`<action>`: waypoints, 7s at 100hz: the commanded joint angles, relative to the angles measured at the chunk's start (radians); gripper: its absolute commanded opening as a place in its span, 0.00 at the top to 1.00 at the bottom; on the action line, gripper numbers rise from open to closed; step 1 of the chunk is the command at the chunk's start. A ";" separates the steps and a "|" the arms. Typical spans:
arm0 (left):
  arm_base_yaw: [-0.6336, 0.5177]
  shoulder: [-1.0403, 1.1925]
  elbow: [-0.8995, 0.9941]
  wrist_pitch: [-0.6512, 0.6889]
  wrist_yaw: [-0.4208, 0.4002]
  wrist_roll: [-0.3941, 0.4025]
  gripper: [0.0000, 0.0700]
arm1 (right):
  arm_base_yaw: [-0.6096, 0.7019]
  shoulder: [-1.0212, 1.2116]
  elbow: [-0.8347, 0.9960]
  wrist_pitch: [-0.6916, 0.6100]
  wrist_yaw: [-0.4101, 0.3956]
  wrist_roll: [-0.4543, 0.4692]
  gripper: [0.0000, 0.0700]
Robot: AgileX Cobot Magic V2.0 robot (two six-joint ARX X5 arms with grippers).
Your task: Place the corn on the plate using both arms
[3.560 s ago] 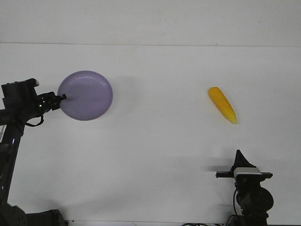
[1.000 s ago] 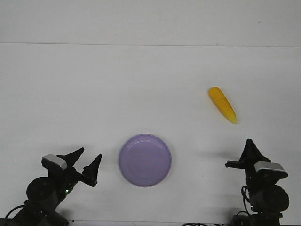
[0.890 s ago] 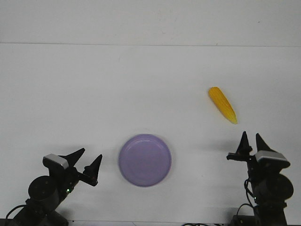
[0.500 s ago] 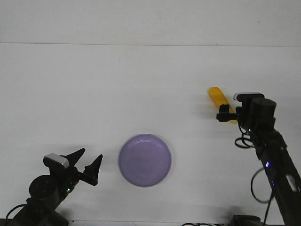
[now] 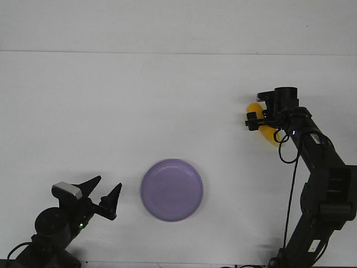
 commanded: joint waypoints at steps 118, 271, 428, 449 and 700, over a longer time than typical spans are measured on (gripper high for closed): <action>-0.005 0.005 0.006 0.010 0.001 -0.001 0.28 | 0.502 -0.656 -0.124 -0.209 -0.090 0.113 0.56; -0.005 0.003 0.006 0.028 0.001 0.003 0.28 | 0.976 -0.972 -0.510 0.172 0.482 0.189 0.19; 0.169 -0.099 -0.111 0.104 -0.066 0.347 0.98 | 0.976 -1.619 -0.874 0.006 0.714 0.256 0.99; 0.417 -0.280 -0.330 0.242 -0.053 0.369 0.98 | 0.976 -1.619 -0.874 0.006 0.714 0.256 0.99; 0.464 -0.312 -0.423 0.269 -0.050 0.369 0.98 | 0.028 -1.926 -1.468 0.471 0.017 0.111 0.99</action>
